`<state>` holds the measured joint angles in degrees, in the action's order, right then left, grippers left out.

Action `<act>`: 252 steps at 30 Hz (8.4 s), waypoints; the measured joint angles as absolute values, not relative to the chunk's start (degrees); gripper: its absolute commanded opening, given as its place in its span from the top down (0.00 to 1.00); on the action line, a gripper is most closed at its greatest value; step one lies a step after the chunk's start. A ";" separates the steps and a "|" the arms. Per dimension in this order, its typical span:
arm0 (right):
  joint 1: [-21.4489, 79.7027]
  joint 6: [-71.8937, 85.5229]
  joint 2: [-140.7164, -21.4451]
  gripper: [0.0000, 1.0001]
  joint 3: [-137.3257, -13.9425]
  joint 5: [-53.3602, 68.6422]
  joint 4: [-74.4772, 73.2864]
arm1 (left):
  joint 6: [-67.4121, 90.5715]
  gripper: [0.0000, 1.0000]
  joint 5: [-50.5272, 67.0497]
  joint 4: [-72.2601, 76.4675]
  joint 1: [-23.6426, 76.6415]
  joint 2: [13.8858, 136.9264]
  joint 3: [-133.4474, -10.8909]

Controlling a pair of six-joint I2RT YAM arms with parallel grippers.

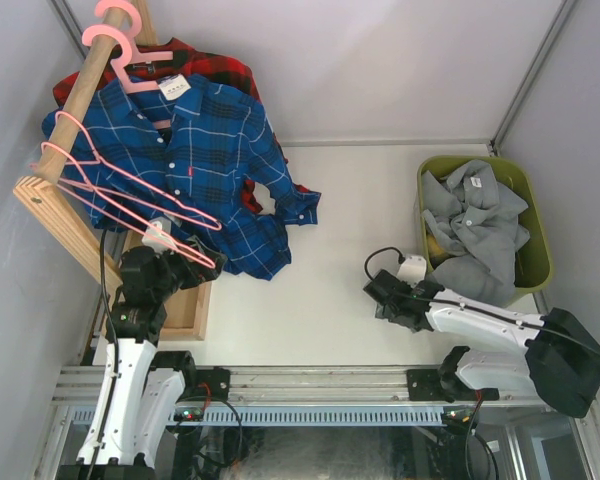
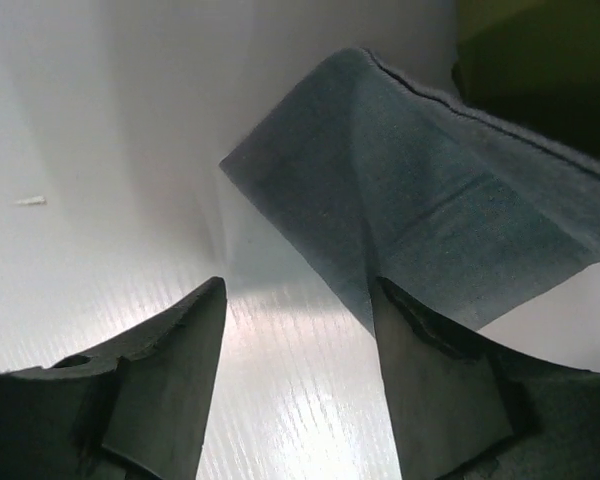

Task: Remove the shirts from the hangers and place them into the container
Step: Place the shirt in the bin, then pick up the hanger from the clothesline.

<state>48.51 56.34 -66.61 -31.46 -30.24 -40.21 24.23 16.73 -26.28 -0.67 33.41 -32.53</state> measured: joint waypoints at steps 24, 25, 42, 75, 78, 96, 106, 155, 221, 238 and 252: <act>48.40 54.81 -63.29 1.00 -29.23 -30.81 -33.32 | 24.18 0.00 16.71 -26.28 -0.54 33.74 -32.53; 48.82 54.41 -60.69 1.00 -29.26 -30.83 -33.45 | 24.18 0.00 16.71 -26.28 -0.54 33.74 -32.53; 48.53 40.05 -37.89 1.00 -50.76 -39.13 -41.17 | 24.14 0.00 16.71 -26.28 -0.49 33.76 -32.53; -4.16 19.46 -49.74 0.46 -63.53 1.56 -42.89 | 24.14 0.00 16.73 -26.28 -0.34 33.76 -32.53; -4.16 20.18 -43.92 0.44 -64.95 -1.72 -45.89 | 24.14 0.00 16.73 -26.26 -0.34 33.76 -32.53; -5.56 24.16 -50.43 1.00 -52.56 -7.68 -54.50 | 24.14 0.00 16.75 -26.26 -0.34 33.69 -32.53; -6.52 24.93 -58.61 1.00 -50.87 -3.05 -30.35 | 24.14 0.00 16.69 -26.28 -0.34 33.54 -32.53; 31.66 24.16 -81.10 0.09 -77.45 27.38 -2.44 | 24.08 0.00 12.38 -36.18 -15.31 33.82 -36.69; 47.22 -8.27 -122.69 1.00 -134.63 22.63 -12.21 | 25.04 0.00 23.35 -35.20 -15.31 29.43 -33.63; 50.19 4.27 -114.63 1.00 -123.31 14.26 1.91 | 25.04 0.00 23.35 -35.16 -15.31 29.43 -33.63; 50.72 15.51 -113.45 1.00 -114.78 12.69 17.69 | 25.04 0.00 23.33 -35.16 -15.31 29.43 -33.63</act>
<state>50.72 15.51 -113.45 -114.78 12.69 17.69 25.04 23.33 -35.16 -15.31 29.43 -33.63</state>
